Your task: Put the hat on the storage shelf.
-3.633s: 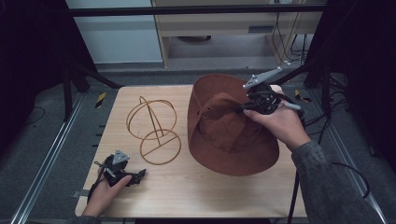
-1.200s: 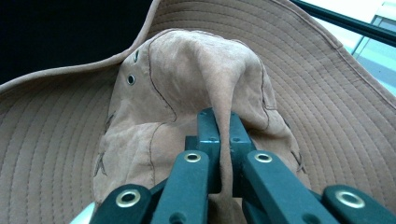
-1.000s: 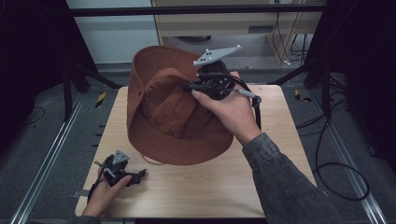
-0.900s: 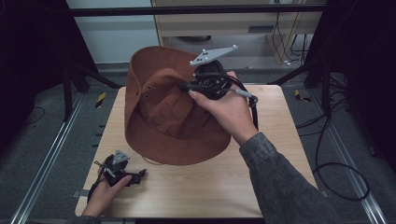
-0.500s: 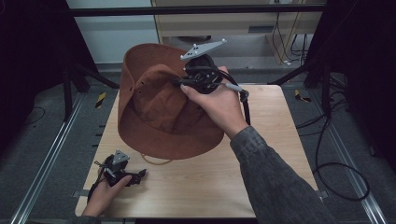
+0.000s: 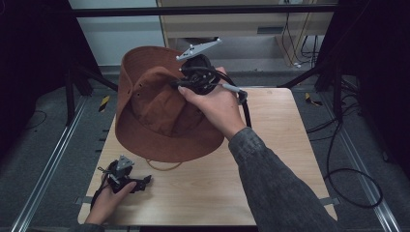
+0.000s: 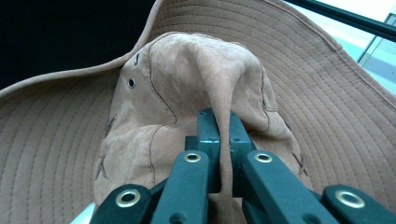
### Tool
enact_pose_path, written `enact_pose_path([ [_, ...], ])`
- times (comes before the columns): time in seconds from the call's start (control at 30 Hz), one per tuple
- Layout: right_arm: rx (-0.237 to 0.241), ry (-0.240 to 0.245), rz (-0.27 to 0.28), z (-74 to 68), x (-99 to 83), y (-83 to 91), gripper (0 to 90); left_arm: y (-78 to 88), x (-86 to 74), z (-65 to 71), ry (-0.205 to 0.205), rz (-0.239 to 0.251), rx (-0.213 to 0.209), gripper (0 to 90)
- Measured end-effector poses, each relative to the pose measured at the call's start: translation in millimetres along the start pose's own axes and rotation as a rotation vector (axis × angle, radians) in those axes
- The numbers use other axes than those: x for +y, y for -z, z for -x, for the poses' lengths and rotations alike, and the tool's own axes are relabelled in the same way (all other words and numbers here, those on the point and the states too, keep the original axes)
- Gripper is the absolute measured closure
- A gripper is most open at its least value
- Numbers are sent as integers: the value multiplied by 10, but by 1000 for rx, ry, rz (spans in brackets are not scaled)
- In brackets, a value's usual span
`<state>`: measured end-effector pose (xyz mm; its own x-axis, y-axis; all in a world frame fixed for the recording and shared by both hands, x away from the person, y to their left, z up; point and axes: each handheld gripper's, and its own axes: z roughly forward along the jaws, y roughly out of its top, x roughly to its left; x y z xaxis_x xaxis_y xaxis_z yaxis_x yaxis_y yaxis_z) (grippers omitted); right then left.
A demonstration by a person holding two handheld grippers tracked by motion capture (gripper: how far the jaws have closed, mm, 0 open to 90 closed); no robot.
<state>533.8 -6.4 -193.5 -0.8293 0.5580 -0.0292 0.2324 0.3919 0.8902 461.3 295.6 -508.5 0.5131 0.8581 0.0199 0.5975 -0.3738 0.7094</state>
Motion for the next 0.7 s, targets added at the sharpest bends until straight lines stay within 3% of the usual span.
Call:
enact_pose_path([
  [0.7,23,0,-54,-91,-13,-385,890,1,1,0,-3,-2,-2,0],
])
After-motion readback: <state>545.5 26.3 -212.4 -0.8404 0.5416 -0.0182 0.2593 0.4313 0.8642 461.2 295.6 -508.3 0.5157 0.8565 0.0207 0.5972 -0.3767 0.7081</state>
